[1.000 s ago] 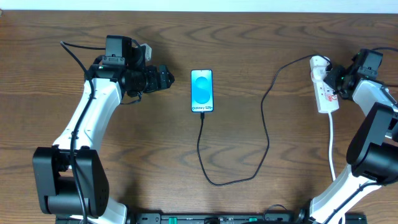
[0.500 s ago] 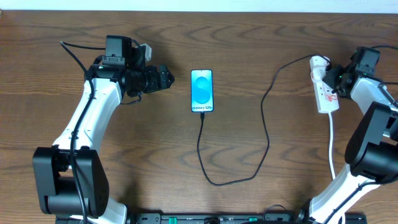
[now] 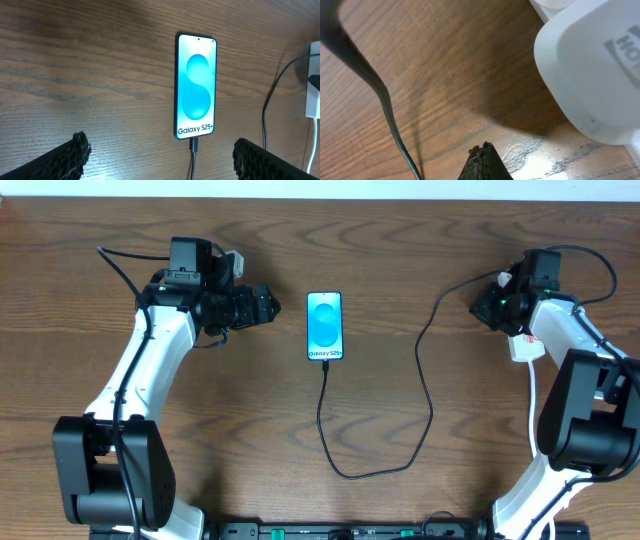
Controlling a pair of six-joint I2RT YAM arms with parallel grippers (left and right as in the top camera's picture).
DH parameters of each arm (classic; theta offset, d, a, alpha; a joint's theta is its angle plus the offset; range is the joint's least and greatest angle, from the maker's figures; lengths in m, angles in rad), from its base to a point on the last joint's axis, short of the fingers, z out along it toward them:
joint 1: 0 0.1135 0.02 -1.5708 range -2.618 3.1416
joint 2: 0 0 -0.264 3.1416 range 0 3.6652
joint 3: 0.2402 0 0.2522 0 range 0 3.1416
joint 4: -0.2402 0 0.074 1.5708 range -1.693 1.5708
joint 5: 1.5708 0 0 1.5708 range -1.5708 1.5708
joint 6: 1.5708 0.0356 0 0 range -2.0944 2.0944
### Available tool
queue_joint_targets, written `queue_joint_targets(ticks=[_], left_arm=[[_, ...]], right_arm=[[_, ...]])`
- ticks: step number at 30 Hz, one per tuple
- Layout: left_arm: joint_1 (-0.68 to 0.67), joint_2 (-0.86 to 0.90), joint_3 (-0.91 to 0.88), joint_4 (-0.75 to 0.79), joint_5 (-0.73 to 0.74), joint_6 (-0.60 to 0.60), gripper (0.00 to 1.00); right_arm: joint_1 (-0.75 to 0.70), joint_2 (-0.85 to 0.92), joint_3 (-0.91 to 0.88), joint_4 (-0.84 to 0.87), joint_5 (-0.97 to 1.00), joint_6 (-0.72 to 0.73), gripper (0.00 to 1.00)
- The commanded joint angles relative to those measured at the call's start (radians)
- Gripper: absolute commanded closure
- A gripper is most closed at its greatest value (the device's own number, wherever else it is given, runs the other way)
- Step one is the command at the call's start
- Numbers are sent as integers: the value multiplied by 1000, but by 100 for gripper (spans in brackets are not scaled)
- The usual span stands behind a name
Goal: Plug charger to phone and switch on socket
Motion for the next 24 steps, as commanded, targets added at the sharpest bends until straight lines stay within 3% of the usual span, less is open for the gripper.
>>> queue_joint_targets(ticks=[1,10,17,24], left_arm=[[2,-8,-1,-5,-9,17,7],[2,-8,-1,-48,-8,17,7],[2,-35,-1,-115,23,64,7],[2,-174,-1,-176,25,143,7]], right_arm=[[33,0,-34,-69,-108,-7,99],[22,-414,-31,-387,214,-16,99],[24,-653,-31,-580,219,-72,99],[68,-871,-31,-719,171,-152,99]])
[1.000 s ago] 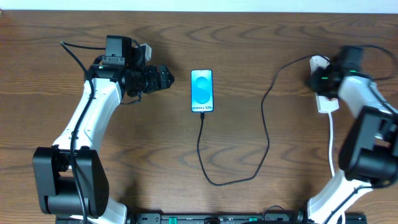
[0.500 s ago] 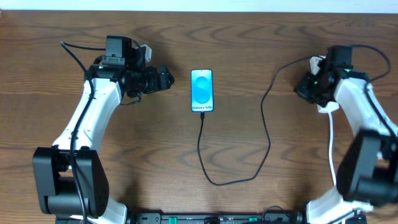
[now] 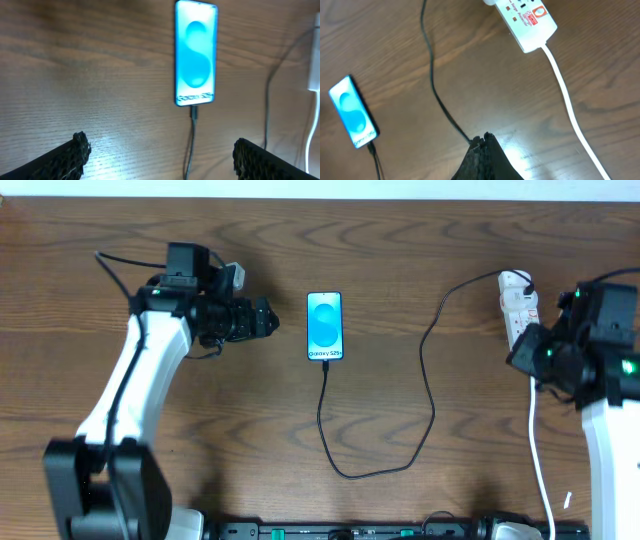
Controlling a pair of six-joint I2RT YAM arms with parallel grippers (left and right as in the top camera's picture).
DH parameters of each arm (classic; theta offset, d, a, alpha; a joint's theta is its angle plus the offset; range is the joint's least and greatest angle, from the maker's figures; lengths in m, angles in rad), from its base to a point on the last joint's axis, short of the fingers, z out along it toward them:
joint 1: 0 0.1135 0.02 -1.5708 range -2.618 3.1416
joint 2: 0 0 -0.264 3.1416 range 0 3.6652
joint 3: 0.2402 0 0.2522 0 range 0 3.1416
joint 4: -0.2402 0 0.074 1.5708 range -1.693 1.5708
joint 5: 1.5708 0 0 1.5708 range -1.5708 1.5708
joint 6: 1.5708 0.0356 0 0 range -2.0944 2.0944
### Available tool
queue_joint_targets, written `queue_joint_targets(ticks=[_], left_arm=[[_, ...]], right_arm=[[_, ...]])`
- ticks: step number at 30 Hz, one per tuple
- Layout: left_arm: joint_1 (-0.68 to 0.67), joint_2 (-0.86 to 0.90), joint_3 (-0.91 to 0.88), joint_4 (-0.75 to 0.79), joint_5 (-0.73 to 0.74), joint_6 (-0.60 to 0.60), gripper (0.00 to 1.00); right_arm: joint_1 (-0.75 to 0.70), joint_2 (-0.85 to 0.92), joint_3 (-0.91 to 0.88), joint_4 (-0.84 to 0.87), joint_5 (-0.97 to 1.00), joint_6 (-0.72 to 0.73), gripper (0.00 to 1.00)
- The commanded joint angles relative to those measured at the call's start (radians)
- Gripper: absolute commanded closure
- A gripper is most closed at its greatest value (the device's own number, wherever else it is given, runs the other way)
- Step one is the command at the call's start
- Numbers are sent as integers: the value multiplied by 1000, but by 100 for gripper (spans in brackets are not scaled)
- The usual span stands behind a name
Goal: Plug charger to phone and switch on socket
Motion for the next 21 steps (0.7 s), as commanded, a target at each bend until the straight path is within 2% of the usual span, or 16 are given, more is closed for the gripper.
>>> queue_joint_targets(ticks=[1,6,11,13,17,18,19,20,21], left_arm=[[2,-124,-1,-20,17,79,7],[2,-294,-1,-47,17,93,7],[2,-414,-1,-91,17,101,7],[2,-458,-1,-107,16,108,7],[2,-520,-1,-115,4,108,6],[2,-529,-1,-116,-9,108,6],[2,-534,-1,-117,-25,108,6],[2,-538,-1,-122,-24,108,6],[2,-538,-1,-124,-25,108,6]], right_arm=[[48,-115,5,-39,-38,-90,99],[126,-261,5,-101,-208,-201,95],[166,-335,5,-168,-240,-242,93],[176,-354,5,-204,-238,-251,88],[177,-376,5,-263,-238,-250,46],[177,-378,5,-271,-237,-250,25],[177,-378,5,-279,-233,-250,8],[177,-378,5,-288,-230,-250,1],[177,-377,5,-299,-230,-249,1]])
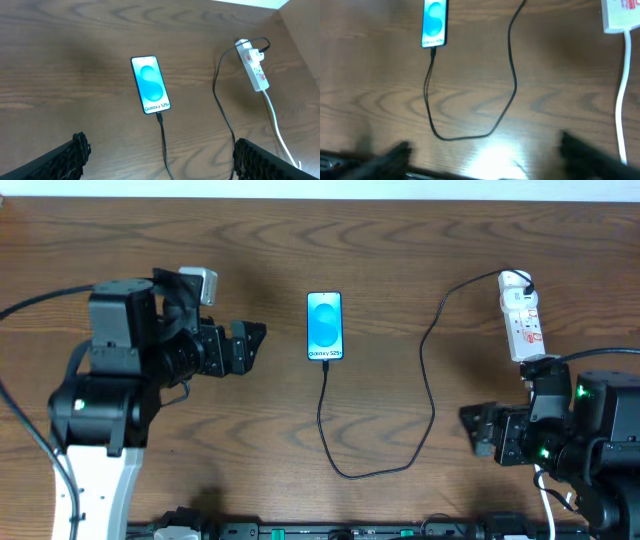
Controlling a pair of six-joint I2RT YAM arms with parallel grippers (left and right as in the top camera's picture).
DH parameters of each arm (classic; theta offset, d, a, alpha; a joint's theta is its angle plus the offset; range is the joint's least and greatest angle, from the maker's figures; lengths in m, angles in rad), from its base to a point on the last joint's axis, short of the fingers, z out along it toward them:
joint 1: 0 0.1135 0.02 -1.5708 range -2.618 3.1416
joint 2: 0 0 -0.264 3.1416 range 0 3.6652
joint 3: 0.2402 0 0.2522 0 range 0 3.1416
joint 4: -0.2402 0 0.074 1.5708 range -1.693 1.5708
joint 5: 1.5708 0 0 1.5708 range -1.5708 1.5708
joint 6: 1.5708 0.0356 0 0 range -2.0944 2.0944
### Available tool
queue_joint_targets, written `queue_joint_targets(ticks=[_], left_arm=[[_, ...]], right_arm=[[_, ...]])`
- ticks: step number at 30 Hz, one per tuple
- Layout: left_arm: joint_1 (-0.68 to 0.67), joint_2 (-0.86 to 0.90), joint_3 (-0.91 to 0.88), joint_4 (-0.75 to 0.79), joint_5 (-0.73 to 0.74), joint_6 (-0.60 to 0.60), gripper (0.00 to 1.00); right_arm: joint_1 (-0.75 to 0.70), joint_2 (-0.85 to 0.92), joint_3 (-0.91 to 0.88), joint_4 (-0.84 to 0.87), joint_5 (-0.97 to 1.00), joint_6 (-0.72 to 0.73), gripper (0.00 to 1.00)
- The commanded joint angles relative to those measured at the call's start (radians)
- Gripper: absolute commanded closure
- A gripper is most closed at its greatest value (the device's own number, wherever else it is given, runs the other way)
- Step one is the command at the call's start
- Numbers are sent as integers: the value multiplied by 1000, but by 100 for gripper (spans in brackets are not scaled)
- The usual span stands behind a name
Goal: Plug charger to phone and switch on socket
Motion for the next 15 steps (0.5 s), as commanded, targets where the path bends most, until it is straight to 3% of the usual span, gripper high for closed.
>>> queue_joint_targets(ticks=[1,15], left_arm=[[2,-5,-1,-12,-25,20,6],[2,9,-1,-27,-25,20,6]], right_arm=[[6,-1,5,-27,-5,-16,1],[6,-1,5,-58,-2,-16,1]])
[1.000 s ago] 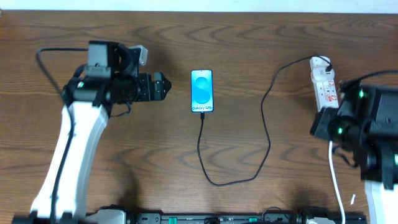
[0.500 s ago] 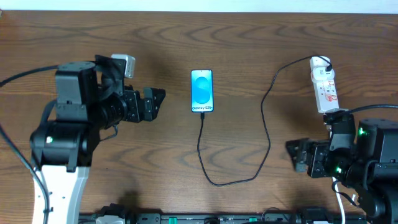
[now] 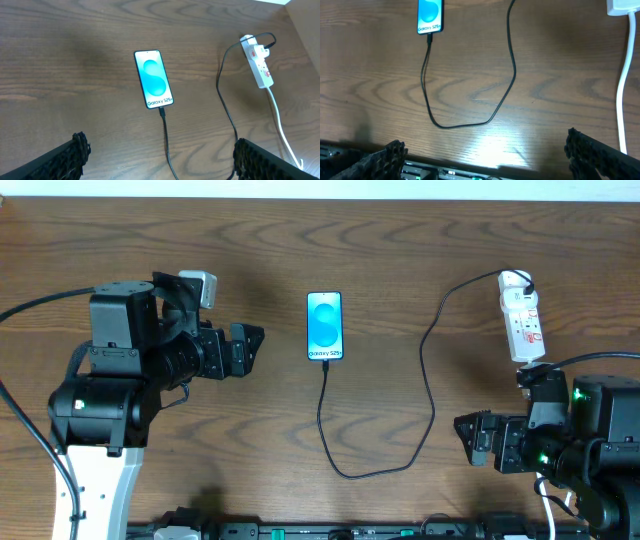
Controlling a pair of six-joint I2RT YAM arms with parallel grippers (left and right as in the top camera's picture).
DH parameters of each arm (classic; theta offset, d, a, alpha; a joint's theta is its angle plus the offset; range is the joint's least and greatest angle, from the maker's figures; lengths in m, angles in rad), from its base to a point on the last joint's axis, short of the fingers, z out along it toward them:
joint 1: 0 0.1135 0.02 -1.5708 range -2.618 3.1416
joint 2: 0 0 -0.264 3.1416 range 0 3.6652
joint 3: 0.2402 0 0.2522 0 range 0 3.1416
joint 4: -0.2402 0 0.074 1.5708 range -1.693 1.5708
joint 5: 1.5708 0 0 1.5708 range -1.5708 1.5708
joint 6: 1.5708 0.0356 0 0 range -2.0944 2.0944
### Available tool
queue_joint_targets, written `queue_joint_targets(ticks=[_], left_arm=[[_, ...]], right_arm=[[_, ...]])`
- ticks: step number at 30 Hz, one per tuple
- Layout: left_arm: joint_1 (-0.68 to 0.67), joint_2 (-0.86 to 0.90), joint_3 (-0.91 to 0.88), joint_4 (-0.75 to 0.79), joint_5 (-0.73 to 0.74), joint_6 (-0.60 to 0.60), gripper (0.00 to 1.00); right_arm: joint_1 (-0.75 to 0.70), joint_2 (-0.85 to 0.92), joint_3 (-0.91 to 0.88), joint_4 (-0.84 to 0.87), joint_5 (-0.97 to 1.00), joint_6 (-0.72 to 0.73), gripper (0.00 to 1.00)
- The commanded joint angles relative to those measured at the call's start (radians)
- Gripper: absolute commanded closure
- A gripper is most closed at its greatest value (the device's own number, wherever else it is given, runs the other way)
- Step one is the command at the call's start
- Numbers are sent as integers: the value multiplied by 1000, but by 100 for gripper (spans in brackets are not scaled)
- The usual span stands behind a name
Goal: Plug charger to phone and switch on socket
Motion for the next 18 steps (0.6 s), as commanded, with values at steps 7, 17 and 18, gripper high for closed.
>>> queue_joint_targets(ticks=[7,17,18], left_arm=[[2,5,-1,-1,-13,20,6],[3,-20,-1,-62,-290,28,6],[3,-32,-2,-65,-301,28,6]], right_arm=[[6,-1,5,-2,-2,-10,1],[6,-1,5,-2,-2,-10,1],[6,-1,5,-2,-2,-10,1]])
